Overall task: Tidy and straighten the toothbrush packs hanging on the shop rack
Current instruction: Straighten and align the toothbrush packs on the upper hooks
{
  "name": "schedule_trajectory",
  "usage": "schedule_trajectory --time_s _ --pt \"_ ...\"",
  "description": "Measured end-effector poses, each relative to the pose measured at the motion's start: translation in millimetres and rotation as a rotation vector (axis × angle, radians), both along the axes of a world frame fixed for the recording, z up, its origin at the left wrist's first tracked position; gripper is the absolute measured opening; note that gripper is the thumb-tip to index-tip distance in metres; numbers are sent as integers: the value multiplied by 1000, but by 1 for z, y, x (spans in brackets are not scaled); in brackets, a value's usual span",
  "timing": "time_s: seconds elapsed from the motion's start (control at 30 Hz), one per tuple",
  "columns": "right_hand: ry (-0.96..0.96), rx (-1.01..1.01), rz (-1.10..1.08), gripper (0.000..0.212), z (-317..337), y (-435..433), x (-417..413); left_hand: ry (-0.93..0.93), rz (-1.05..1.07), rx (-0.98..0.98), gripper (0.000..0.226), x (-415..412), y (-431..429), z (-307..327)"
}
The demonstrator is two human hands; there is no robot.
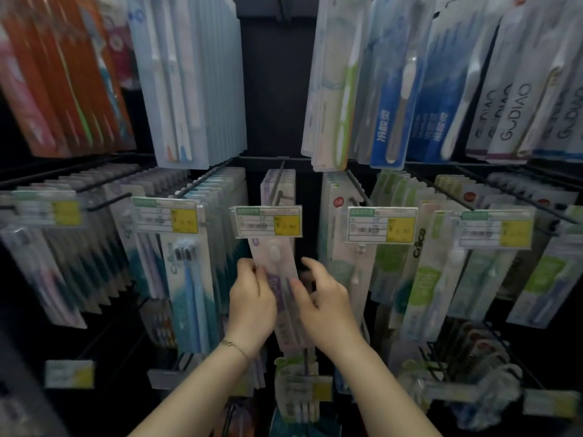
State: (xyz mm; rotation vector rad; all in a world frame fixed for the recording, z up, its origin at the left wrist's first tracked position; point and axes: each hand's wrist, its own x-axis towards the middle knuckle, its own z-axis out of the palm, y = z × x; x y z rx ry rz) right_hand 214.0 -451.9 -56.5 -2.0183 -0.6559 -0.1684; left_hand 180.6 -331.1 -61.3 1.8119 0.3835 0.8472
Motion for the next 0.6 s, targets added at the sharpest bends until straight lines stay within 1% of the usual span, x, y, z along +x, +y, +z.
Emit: schedule_trajectory --time_s 0.03,0.07,0.1,0.13,0.27,0.4,0.5,0.6 --pt "51 6 10 39 2 5 3 1 2 -9 20 0 1 2" --pt "86 17 23 28 5 10 5 4 -1 -20 20 0 2 3" --pt "98 32 31 16 8 13 6 8 -5 -34 19 1 2 4" --pt "82 47 32 12 12 16 8 15 -4 -49 19 2 2 6" --pt "14 41 -3 27 20 24 14 32 9 -110 20 6 4 7" --pt "-28 42 -35 27 26 27 14 -15 10 -143 16 5 3 12" --pt "-27 89 -79 27 33 28 12 -51 11 -112 13 6 3 22" --pt "13 144 -101 27 32 28 14 -65 -13 -34 11 8 4 27"
